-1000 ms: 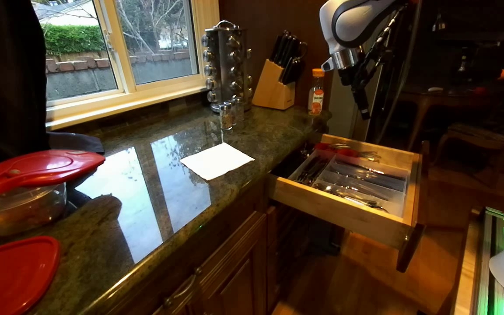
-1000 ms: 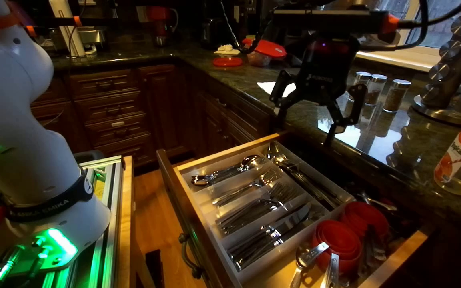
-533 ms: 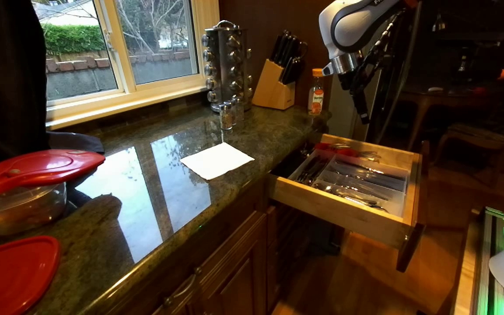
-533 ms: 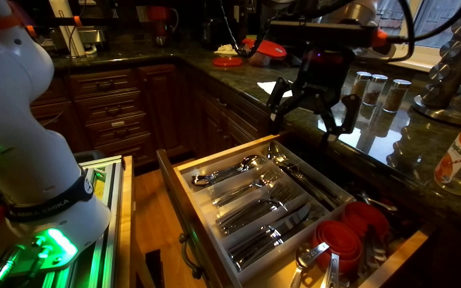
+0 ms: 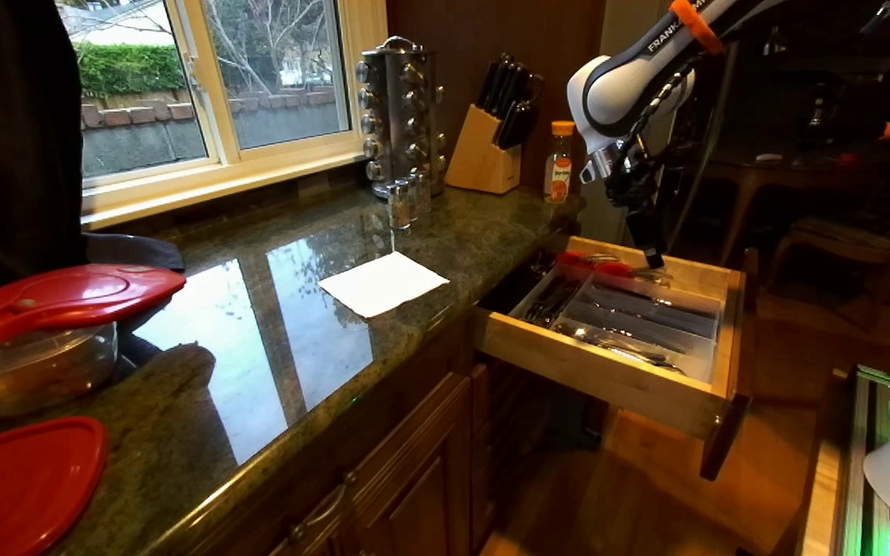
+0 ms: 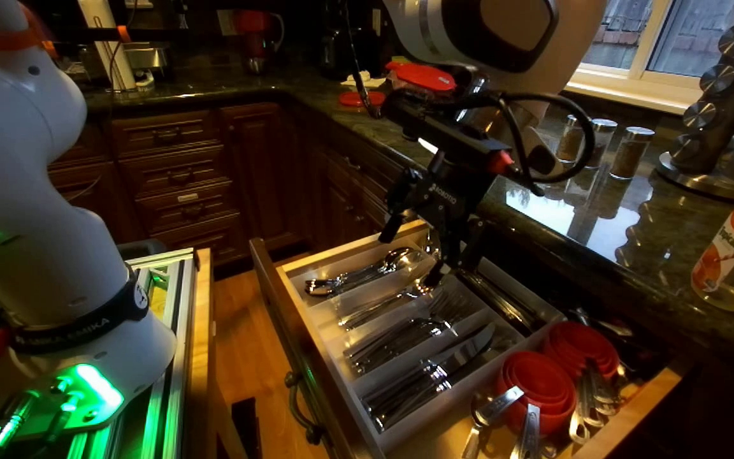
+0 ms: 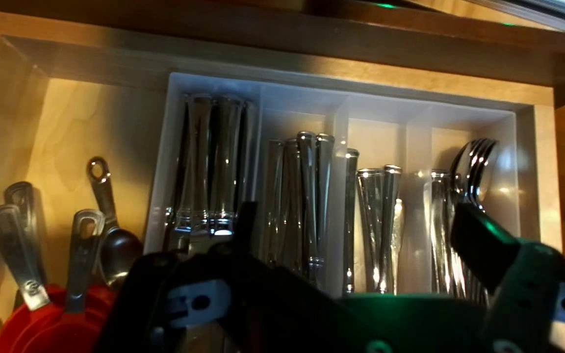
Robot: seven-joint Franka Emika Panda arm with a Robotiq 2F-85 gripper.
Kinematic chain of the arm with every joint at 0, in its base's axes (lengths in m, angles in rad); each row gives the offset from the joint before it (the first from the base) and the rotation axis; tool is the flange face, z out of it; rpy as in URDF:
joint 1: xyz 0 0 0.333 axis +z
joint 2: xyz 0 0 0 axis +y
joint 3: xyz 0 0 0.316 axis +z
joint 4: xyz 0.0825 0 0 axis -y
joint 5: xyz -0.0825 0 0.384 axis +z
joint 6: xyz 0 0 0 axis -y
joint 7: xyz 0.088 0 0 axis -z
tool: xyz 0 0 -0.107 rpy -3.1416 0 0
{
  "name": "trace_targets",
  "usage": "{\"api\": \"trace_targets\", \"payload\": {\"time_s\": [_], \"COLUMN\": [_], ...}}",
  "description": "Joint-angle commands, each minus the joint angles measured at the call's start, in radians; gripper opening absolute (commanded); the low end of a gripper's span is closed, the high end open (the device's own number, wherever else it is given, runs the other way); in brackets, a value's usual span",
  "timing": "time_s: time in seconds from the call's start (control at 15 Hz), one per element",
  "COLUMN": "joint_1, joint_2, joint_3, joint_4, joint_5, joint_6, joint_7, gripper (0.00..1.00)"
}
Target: Take one fork out of the drawer and place it on the counter
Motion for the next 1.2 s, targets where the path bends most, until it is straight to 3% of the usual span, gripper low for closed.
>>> {"api": "trace_targets", "payload": {"time_s": [0.0,0.07,0.2,0.33,0.47,0.6,0.87,0.93,1.13], "joint_1": [-0.022,-0.026,-0.033,-0.037,-0.035,-0.032,-0.025,-0.023,-0.019], "joint_2": [0.023,0.032,0.051,0.073,0.1,0.129,0.184,0.195,0.223], "joint_3": [0.001,-0.002,-0.005,-0.006,-0.002,0.0,0.004,0.007,0.013], "joint_4": [-0.032,-0.035,-0.035,-0.032,-0.027,-0.021,-0.011,-0.008,-0.001], "joint_5": [0.034,0.025,0.014,0.007,0.0,-0.007,-0.03,-0.033,-0.039], "joint_6": [0.062,0.074,0.104,0.136,0.165,0.19,0.233,0.241,0.26], "joint_7": [0.038,0.048,0.07,0.088,0.117,0.141,0.179,0.18,0.185], "gripper": [0.99,0.75,0.7,0.52,0.45,0.44,0.57,0.65,0.57]}}
